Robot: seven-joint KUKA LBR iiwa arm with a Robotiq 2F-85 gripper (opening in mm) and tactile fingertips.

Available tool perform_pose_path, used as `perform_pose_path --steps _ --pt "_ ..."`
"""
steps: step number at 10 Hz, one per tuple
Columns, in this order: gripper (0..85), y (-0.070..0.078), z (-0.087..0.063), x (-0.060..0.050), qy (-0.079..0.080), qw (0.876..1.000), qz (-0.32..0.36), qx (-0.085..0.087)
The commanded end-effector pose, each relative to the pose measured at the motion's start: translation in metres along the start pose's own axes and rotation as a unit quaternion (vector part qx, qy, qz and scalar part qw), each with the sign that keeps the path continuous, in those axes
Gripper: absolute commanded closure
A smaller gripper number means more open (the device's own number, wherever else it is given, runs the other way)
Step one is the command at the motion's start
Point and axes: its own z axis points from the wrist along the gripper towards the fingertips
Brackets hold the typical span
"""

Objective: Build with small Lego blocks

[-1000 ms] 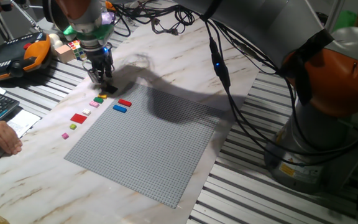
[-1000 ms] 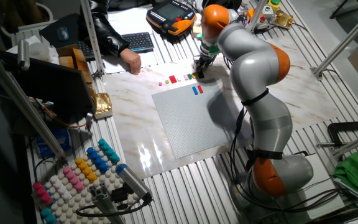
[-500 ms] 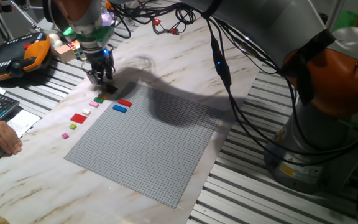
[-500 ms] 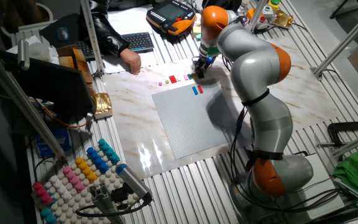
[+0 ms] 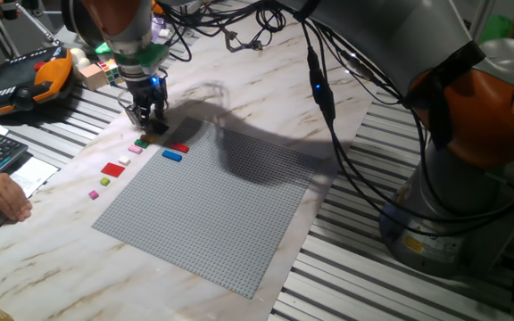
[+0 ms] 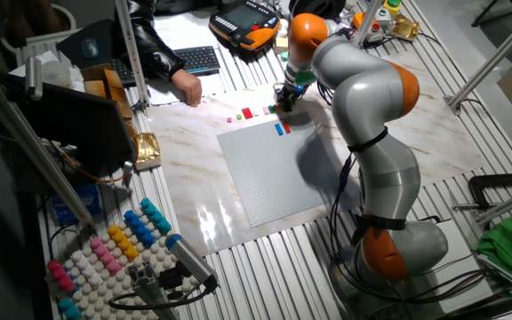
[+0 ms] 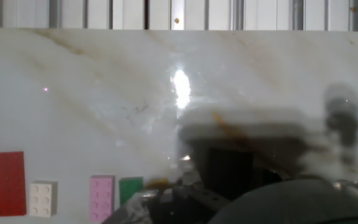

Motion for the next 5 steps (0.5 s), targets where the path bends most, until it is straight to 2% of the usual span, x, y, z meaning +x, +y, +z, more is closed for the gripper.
perform_pose_path --steps 1,5 --pt "30.0 0.0003 0.0015 0.0017 -0.003 1.0 0.002 0.001" --pt "29.3 0.0018 0.0038 0.0035 -0.005 1.0 0.002 0.003"
